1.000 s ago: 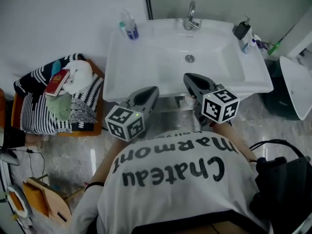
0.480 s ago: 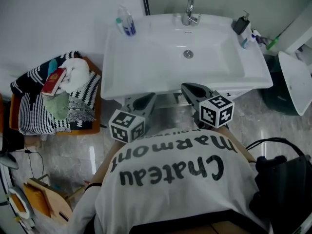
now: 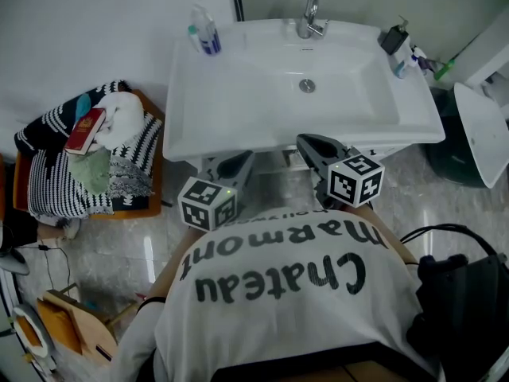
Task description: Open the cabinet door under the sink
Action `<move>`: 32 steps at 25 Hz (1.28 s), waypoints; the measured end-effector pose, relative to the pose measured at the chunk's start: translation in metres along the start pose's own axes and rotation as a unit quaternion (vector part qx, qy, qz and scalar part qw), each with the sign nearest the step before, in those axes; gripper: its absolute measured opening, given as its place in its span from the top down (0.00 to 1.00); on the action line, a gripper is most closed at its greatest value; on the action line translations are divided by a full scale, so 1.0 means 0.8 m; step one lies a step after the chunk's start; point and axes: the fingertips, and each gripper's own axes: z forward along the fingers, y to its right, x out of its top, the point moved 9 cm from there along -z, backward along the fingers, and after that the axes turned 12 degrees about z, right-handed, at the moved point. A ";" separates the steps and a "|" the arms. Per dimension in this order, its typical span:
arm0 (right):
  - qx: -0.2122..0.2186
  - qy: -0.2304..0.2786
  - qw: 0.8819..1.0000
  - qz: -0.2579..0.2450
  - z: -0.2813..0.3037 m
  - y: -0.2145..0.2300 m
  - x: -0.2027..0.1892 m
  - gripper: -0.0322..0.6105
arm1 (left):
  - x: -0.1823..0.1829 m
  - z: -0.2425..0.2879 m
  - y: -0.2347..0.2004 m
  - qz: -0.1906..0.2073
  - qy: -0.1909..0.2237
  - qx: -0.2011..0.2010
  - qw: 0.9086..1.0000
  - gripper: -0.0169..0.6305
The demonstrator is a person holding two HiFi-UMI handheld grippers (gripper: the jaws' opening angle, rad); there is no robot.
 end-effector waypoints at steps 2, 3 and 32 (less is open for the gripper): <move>0.000 -0.002 1.000 0.001 -0.001 -0.001 -0.002 0.93 | -0.001 0.001 0.001 -0.003 0.000 -0.001 1.000 0.96; -0.001 -0.005 1.000 0.000 -0.001 0.000 -0.003 0.93 | -0.001 0.001 0.001 -0.004 0.000 -0.002 1.000 0.96; -0.038 -0.038 0.999 -0.003 -0.013 0.006 -0.030 0.93 | -0.026 0.001 0.010 0.018 -0.029 -0.006 0.999 0.96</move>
